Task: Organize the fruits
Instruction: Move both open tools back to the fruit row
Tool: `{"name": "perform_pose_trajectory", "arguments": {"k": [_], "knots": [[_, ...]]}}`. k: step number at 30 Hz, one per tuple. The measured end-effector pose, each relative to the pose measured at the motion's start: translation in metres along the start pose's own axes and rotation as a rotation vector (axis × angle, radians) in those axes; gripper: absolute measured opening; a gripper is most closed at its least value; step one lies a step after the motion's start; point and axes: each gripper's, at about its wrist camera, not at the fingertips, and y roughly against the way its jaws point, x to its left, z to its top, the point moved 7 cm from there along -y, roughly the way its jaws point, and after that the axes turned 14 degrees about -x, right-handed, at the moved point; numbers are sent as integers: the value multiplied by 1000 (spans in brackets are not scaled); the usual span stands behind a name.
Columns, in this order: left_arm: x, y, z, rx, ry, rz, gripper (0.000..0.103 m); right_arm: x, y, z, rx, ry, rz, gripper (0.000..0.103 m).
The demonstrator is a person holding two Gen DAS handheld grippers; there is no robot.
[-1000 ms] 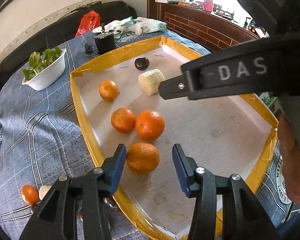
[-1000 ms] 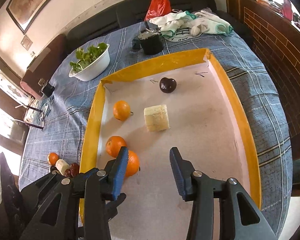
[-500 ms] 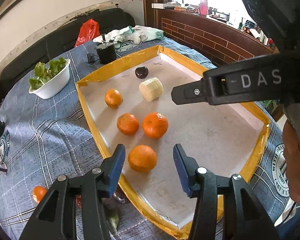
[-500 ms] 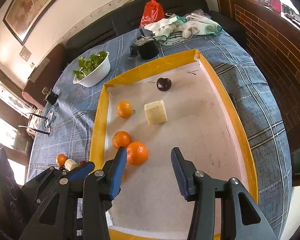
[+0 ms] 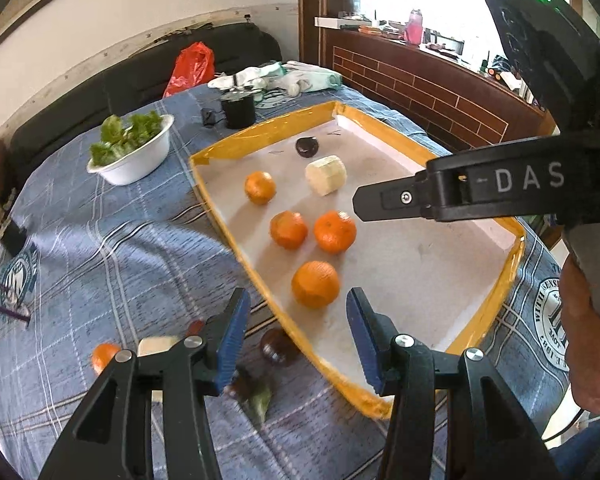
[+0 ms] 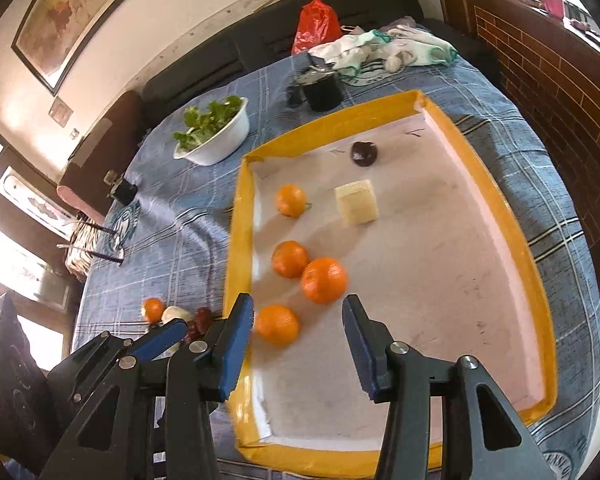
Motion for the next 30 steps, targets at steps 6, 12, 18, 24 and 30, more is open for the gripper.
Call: {"name": "perform_pose_trajectory", "arguments": {"k": [6, 12, 18, 24, 30], "knots": [[24, 20, -10, -13, 46, 26, 49, 29, -2, -11, 16, 21, 32, 50], [60, 45, -24, -29, 115, 70, 49, 60, -7, -21, 38, 54, 63, 50], [110, 69, -53, -26, 222, 140, 49, 91, -13, -38, 71, 96, 103, 50], [153, 77, -88, 10, 335, 188, 49, 116, -20, -62, 121, 153, 132, 51], [162, 63, -95, 43, 362, 172, 48, 131, -23, -83, 158, 216, 137, 51]]}}
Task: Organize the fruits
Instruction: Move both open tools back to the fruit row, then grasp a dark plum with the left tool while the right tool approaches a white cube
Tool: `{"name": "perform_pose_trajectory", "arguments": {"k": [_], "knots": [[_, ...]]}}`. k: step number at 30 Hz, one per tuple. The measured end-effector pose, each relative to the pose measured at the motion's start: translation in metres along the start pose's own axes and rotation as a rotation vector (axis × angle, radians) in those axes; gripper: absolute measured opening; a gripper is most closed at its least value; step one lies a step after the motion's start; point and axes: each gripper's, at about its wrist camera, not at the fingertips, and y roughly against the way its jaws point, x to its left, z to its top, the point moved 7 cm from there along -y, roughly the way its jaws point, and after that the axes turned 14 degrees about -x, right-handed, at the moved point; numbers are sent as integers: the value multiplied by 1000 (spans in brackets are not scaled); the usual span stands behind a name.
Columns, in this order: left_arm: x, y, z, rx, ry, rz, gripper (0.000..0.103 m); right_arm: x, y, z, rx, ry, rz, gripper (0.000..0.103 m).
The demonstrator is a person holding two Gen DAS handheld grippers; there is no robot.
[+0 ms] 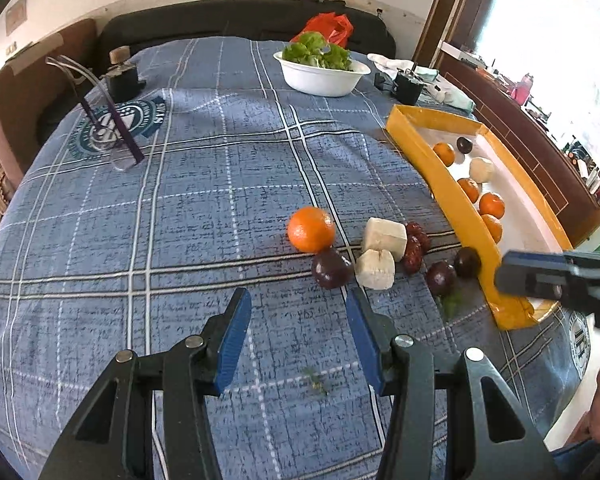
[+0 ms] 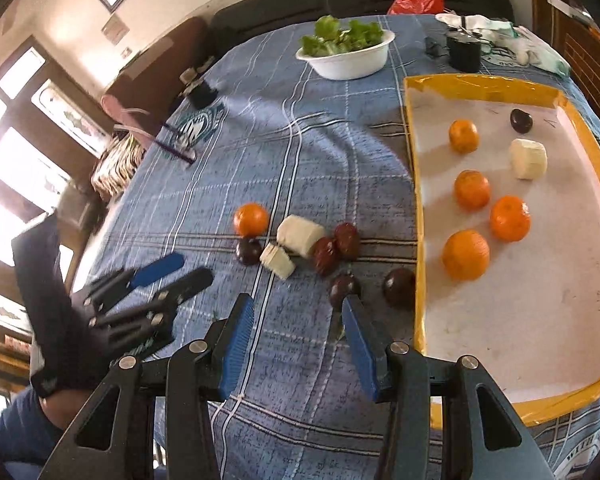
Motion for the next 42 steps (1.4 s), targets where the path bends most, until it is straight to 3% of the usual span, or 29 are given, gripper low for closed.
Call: {"name": "perform_pose_trajectory", "arguments": {"k": [7, 20, 23, 37, 42], "knots": [[-13, -28, 1, 45, -39, -49, 35, -3, 7, -6, -7, 18, -18, 51], [-17, -55, 6, 49, -45, -149, 33, -17, 18, -7, -29, -11, -60, 50], [-20, -52, 2, 44, -48, -177, 25, -16, 15, -7, -25, -12, -61, 51], [-4, -23, -15, 29, -57, -126, 25, 18, -29, -2, 17, 85, -24, 50], [8, -8, -16, 16, -53, -101, 25, 32, -53, 1, 36, 118, -8, 45]]}}
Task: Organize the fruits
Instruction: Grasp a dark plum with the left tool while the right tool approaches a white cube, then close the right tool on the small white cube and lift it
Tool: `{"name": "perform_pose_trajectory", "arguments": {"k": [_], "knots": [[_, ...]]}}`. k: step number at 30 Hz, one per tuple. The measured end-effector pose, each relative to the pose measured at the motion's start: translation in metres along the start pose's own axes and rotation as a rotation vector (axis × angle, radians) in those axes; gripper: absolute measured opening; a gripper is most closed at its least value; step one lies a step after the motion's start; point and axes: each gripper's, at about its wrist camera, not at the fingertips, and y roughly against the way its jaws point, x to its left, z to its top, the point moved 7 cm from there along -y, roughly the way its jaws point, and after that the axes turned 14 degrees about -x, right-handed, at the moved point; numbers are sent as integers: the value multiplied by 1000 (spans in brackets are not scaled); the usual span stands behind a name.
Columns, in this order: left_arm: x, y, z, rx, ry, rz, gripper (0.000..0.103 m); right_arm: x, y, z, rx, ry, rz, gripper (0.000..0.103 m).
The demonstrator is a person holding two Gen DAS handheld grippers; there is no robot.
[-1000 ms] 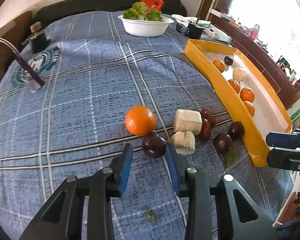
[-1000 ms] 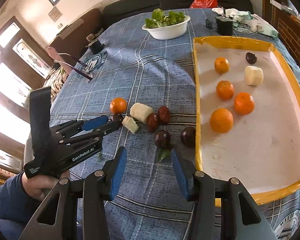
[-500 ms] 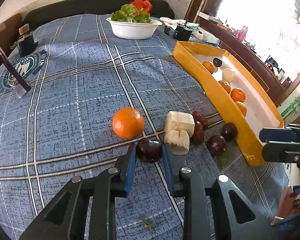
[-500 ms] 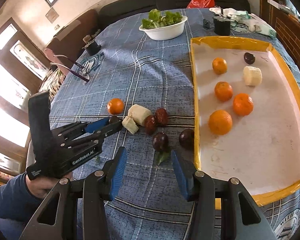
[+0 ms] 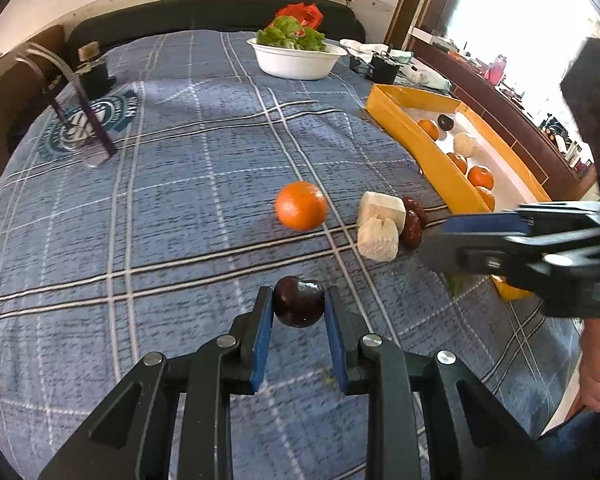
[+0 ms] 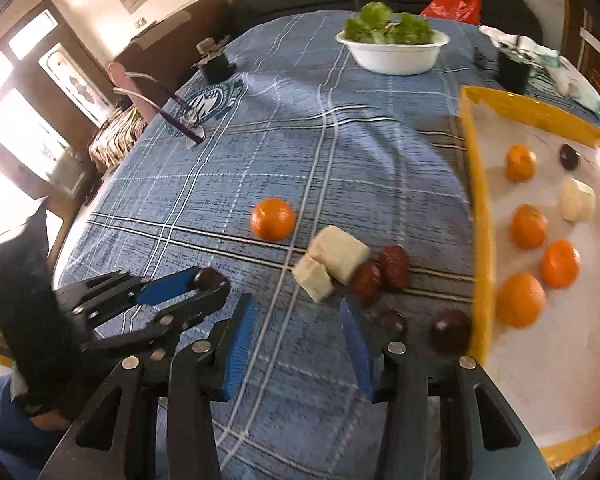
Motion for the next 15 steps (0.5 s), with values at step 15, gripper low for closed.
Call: {"name": "perform_pose_trajectory", "arguments": {"k": [15], "knots": [[21, 18, -8, -3, 5, 30, 25, 5, -25, -2, 30, 19, -7, 34]]}}
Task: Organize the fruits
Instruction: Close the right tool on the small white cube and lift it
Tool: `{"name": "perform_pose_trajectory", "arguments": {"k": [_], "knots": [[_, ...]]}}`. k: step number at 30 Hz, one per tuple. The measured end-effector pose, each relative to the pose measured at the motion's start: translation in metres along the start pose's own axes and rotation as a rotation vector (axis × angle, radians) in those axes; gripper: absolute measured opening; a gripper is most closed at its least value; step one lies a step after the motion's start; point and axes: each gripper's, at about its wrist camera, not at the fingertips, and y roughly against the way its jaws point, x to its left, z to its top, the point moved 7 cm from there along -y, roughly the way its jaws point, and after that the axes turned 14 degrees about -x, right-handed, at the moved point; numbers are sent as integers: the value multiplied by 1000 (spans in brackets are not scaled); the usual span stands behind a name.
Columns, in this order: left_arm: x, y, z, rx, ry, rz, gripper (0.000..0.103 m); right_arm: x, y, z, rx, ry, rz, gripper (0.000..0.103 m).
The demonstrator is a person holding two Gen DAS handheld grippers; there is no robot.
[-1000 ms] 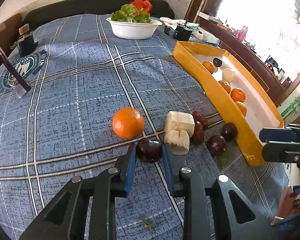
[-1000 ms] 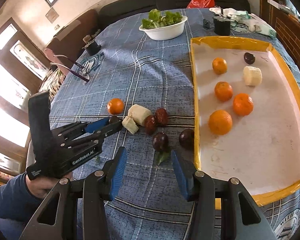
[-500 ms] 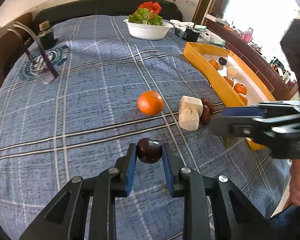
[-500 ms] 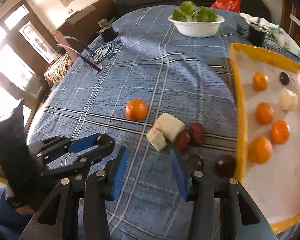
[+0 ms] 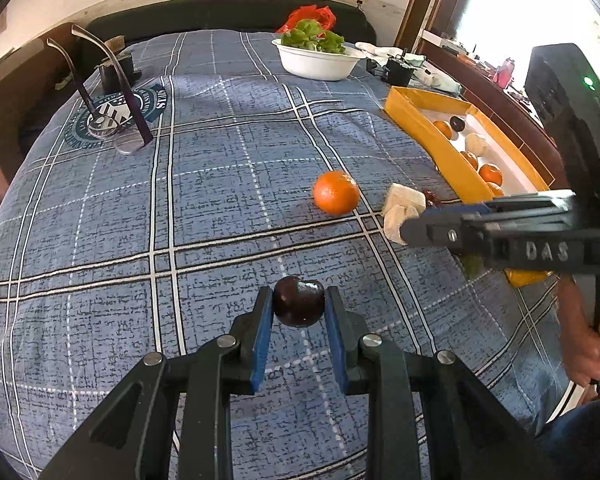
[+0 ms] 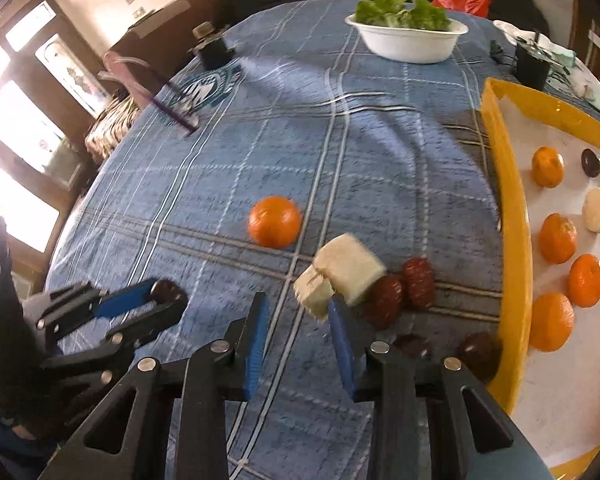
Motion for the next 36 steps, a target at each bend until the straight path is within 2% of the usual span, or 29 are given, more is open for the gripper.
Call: {"name": "perform_pose_trajectory", "arguments": {"k": [2, 10, 18, 23, 25, 28, 36], "knots": [[0, 0, 0, -2, -2, -2, 25, 2, 1, -1, -1, -3, 6, 34], [-4, -2, -2, 7, -11, -17, 25, -6, -10, 6, -3, 61, -63, 32], [-5, 1, -2, 4, -17, -19, 25, -7, -13, 7, 2, 65, -110, 32], [-6, 2, -2, 4, -21, -22, 25, -8, -19, 7, 7, 56, -178, 35], [-7, 2, -3, 4, -25, -23, 25, -9, -25, 1, 38, 60, -200, 33], [-7, 3, -3, 2, -27, -24, 25, -9, -26, -2, 27, 53, -203, 32], [-5, 5, -1, -3, -25, -17, 25, 4, 2, 7, -58, -13, -94, 32]]}}
